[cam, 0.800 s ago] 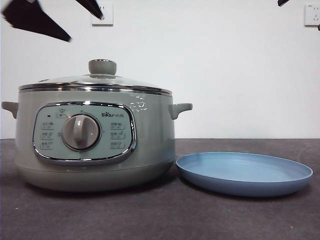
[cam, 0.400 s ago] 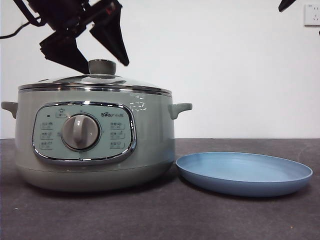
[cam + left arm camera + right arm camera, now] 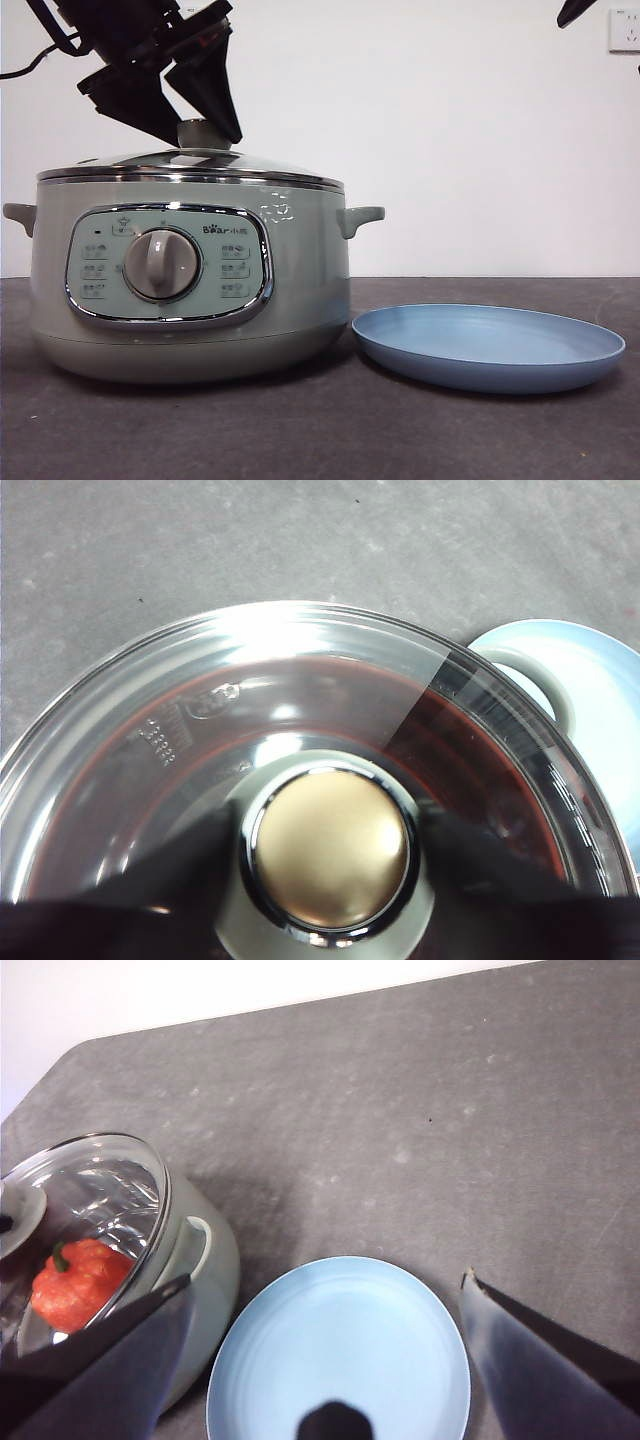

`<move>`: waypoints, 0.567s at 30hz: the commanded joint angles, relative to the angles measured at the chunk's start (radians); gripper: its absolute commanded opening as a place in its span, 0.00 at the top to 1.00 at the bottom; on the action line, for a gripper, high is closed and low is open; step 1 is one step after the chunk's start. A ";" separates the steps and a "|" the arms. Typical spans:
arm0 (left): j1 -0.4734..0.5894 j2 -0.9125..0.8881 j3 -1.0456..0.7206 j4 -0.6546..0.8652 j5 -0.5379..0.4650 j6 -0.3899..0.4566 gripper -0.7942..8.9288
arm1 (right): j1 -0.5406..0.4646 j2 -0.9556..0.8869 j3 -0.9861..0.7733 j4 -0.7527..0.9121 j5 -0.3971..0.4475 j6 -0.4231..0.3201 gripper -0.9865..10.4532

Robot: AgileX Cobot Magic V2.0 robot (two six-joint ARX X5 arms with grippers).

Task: Take the pumpkin out from the steamer,put the pumpkin in the blue plate,close the lid

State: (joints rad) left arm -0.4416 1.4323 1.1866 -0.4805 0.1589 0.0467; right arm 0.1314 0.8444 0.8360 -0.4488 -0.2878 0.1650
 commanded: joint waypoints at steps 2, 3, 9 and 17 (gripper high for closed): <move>-0.003 0.003 0.000 0.005 -0.002 0.029 0.93 | 0.003 0.002 0.001 0.005 0.002 0.001 0.53; -0.003 0.003 0.000 0.006 -0.002 0.029 0.93 | 0.002 0.002 0.001 0.005 0.002 0.001 0.53; -0.002 -0.027 0.018 0.010 -0.003 0.029 0.93 | 0.002 0.002 0.001 0.007 0.002 0.002 0.53; -0.002 -0.162 0.091 -0.008 -0.076 0.029 0.93 | 0.055 0.040 0.023 0.092 -0.105 0.002 0.53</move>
State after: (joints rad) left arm -0.4416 1.3094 1.2461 -0.5285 0.0914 0.0681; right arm 0.1730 0.8730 0.8471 -0.3687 -0.3836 0.1650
